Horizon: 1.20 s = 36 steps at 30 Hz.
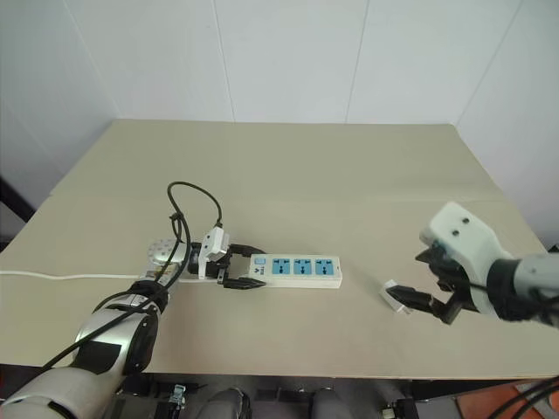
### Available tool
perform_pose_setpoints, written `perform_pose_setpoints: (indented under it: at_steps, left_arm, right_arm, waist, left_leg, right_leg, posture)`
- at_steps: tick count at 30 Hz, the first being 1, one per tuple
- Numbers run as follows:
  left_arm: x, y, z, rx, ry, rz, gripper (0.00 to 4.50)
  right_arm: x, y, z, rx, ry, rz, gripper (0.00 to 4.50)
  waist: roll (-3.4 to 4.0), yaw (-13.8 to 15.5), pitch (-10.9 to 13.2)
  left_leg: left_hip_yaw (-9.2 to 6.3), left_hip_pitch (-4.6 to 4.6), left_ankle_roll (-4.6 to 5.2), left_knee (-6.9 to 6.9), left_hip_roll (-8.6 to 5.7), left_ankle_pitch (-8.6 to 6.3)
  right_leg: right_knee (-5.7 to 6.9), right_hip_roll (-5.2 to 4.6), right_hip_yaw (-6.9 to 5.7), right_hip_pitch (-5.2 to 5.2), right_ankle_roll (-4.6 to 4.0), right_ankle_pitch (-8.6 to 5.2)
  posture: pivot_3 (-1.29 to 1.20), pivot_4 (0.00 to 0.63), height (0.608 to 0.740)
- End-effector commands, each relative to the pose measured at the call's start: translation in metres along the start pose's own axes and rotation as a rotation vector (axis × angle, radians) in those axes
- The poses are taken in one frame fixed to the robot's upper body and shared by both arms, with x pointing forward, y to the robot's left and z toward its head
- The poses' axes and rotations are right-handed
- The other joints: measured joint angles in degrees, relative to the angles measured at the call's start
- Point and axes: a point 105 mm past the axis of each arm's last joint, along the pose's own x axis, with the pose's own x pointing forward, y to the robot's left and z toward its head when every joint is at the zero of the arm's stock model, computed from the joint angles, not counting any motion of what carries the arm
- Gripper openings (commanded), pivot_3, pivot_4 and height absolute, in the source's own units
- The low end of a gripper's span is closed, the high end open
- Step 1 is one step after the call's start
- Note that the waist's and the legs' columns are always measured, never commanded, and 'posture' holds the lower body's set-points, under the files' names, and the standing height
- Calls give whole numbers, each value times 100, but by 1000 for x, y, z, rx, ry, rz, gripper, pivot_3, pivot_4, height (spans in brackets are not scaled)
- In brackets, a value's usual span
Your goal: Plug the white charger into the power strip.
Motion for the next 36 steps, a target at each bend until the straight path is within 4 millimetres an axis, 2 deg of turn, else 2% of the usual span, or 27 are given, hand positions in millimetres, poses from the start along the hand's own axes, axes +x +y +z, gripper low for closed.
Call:
perform_pose_setpoints:
  at_steps: [1,9,21,29,36]
  left_arm:
    - [6,-8,0,23,-5,-56,3265]
    - [17,-15,2,24,-70,-61,3265]
    - [29,-22,-5,5,-72,-63,3265]
    - [34,-23,-4,16,-78,-72,3265]
    - [31,-23,-5,13,-67,-69,3265]
  right_arm:
    - [10,0,0,1,106,9,4500]
    - [43,-20,7,57,230,8,4500]
    - [65,-29,-11,112,411,22,4500]
    - [80,-31,-23,156,454,18,4500]
    - [84,-37,-30,221,456,10,4500]
  waist:
    - [1,1,-1]
    - [10,42,-6]
    - [50,75,-28]
    - [60,127,-34]
    - [66,130,-37]
  left_leg:
    - [0,-1,0,-3,1,0]
    - [0,-77,4,2,-4,-1]
    - [1,-81,4,4,-5,-2]
    - [0,-83,4,6,-8,-1]
    - [0,-83,4,7,-9,-1]
  right_leg:
    - [-5,0,-1,-2,0,0]
    - [-8,-9,-4,-75,0,3]
    - [-7,-8,-4,-83,1,3]
    - [-6,-9,-4,-83,1,3]
    - [-5,-9,-4,-83,1,3]
  posture:
    - [0,150,740]
    - [0,150,740]
    - [0,150,740]
    - [0,150,740]
    - [0,150,740]
